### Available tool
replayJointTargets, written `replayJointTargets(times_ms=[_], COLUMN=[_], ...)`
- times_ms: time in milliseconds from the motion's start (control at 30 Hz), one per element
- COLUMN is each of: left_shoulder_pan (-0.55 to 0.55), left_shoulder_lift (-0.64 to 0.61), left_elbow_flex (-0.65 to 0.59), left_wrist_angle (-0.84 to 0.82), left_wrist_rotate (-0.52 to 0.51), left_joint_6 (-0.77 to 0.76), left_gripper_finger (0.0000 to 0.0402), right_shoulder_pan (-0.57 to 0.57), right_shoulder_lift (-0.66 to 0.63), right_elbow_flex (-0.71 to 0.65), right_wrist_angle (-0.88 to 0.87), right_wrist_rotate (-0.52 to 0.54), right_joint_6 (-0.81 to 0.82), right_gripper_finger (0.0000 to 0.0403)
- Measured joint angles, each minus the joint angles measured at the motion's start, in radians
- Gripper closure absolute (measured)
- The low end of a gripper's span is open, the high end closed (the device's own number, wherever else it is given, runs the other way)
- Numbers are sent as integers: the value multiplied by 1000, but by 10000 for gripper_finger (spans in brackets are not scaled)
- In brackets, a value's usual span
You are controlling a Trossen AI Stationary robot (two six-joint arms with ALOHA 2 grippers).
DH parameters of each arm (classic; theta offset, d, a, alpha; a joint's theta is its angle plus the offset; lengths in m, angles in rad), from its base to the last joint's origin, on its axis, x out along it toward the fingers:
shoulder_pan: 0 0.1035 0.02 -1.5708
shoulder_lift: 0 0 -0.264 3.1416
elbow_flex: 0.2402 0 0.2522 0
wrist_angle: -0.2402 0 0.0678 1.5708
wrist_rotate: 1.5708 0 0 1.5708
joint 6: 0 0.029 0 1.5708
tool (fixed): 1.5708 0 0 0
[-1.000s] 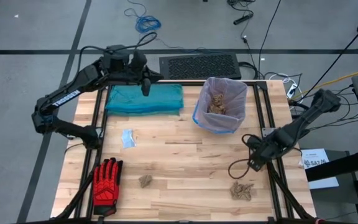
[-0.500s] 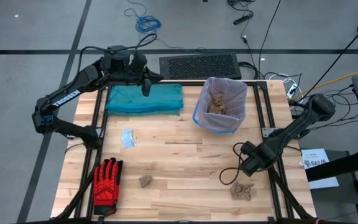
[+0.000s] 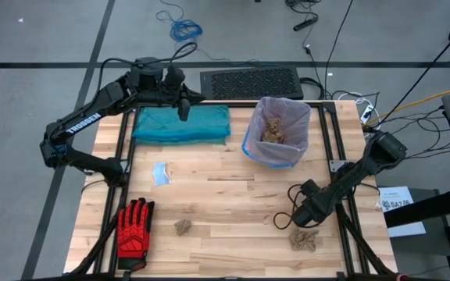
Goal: Place trash/remove bag and relplace
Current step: Put the brown napkin into the trash bin
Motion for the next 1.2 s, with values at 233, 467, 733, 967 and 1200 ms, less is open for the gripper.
replayJointTargets(times_ms=[233, 467, 733, 967, 1200], left_shoulder_pan=[0, 0, 1, 3, 3], left_shoulder_lift=[-1, -53, -140, -179, -180], left_elbow_flex=[0, 0, 0, 0, 0], left_wrist_angle=[-6, -8, -31, -32, -44], left_wrist_rotate=[14, 19, 20, 20, 18], left_joint_6=[-1, 6, 52, 60, 77], left_gripper_finger=[401, 401, 402, 402, 402], right_shoulder_pan=[-2, -2, -16, -101, -326], right_shoulder_lift=[-7, -39, -39, -40, -40], right_elbow_flex=[2, 35, 296, 652, 1011], right_wrist_angle=[70, 152, 346, 219, -116], right_wrist_rotate=[7, 51, 151, 357, 557], right_joint_6=[21, -2, -238, -383, -615], right_gripper_finger=[310, 394, 402, 402, 403])
